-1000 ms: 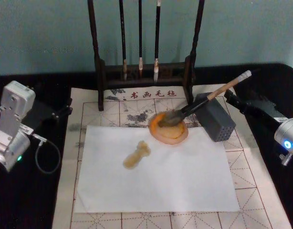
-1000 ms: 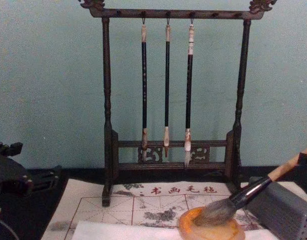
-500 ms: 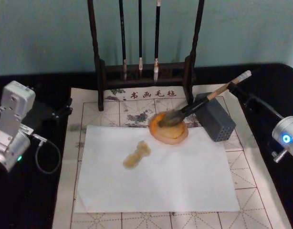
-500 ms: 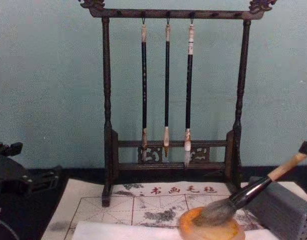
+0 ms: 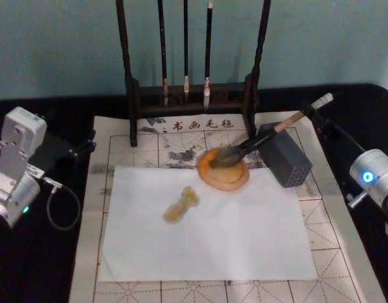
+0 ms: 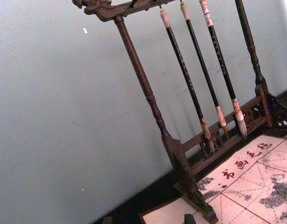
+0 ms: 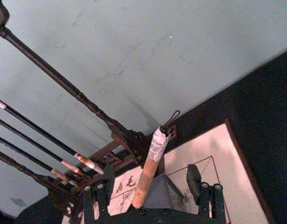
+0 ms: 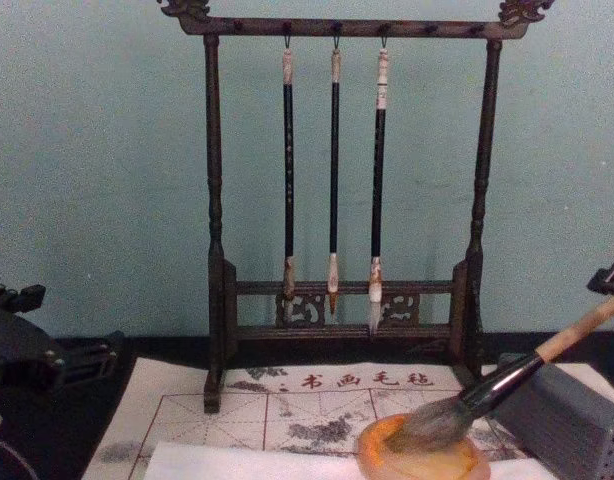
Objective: Pick up the brush from the inkstone, write on the paper, then place the brush back to its original position.
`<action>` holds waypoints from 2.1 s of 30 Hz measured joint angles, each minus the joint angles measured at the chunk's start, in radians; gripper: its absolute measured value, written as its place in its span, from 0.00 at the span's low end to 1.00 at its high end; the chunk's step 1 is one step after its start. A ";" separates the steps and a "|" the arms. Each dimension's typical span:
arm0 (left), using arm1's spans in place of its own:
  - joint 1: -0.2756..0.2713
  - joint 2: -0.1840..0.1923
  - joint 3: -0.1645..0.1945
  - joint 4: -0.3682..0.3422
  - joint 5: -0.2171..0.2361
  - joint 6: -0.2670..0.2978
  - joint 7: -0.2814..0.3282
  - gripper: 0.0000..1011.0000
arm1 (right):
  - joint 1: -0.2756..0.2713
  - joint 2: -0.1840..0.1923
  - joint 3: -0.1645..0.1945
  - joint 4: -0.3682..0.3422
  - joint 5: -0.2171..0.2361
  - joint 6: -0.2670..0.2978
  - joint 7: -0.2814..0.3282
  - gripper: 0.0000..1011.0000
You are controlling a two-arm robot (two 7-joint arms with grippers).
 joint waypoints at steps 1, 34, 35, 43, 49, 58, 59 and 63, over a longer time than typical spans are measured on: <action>0.000 0.000 0.000 0.000 0.000 0.000 0.000 0.99 | 0.006 -0.001 -0.006 0.007 0.005 0.002 -0.004 0.99; 0.000 0.000 0.000 0.000 0.000 0.000 0.000 0.99 | 0.082 -0.025 -0.062 0.098 0.111 -0.032 -0.050 0.99; 0.000 0.000 0.000 0.000 0.000 0.000 0.000 0.99 | 0.082 -0.024 -0.064 0.098 0.115 -0.035 -0.054 0.99; 0.000 0.000 0.000 0.000 0.000 0.000 0.000 0.99 | 0.081 -0.018 -0.070 0.098 0.116 -0.046 -0.059 0.99; 0.000 0.000 0.000 0.000 0.000 0.000 0.000 0.99 | 0.081 -0.019 -0.069 0.098 0.116 -0.044 -0.058 0.99; 0.000 0.000 0.000 0.000 0.000 0.000 0.000 0.99 | 0.081 -0.020 -0.068 0.098 0.116 -0.042 -0.056 0.92; 0.000 0.000 0.000 0.000 0.000 0.000 0.000 0.99 | 0.081 -0.020 -0.067 0.098 0.116 -0.042 -0.056 0.90; 0.000 0.000 0.000 0.000 0.000 0.000 0.000 0.99 | 0.081 -0.020 -0.067 0.098 0.116 -0.041 -0.056 0.79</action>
